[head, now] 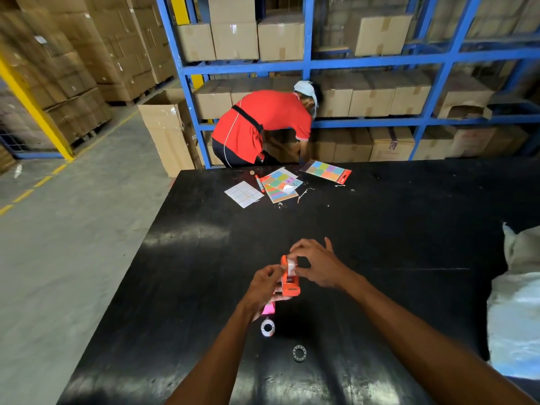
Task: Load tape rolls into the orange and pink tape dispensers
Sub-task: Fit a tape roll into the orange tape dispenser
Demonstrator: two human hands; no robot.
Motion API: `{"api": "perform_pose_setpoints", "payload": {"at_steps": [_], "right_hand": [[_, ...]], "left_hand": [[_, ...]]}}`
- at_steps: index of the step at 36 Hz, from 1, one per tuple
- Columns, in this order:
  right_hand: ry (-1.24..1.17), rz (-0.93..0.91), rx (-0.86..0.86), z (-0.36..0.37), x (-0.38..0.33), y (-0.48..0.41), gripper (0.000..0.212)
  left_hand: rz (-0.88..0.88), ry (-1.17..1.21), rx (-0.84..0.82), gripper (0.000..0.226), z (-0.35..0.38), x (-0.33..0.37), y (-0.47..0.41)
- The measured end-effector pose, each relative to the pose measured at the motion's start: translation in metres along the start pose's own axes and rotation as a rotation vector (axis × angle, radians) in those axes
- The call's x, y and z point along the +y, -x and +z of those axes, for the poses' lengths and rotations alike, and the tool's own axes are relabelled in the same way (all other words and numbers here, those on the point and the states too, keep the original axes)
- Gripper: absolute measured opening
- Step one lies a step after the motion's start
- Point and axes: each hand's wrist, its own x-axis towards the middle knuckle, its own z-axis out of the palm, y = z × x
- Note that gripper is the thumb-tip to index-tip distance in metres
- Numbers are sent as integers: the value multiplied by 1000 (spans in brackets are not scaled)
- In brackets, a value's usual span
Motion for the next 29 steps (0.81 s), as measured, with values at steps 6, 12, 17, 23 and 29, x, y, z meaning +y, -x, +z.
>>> {"api": "perform_pose_setpoints", "payload": {"at_steps": [6, 12, 17, 23, 29], "right_hand": [[-6, 2, 0, -4, 2, -2, 23], [-25, -31, 68, -4, 3, -2, 9], [-15, -72, 108, -4, 4, -1, 3], [0, -117, 144, 2, 2, -1, 3], [24, -178, 176, 2, -10, 4, 3]], "left_hand": [[-4, 4, 6, 32, 1, -3, -1], [-6, 2, 13, 31, 1, -4, -2], [-18, 20, 10, 30, 3, -4, -3], [-26, 45, 43, 35, 0, -4, -8], [-16, 67, 103, 34, -6, -2, -13]]}}
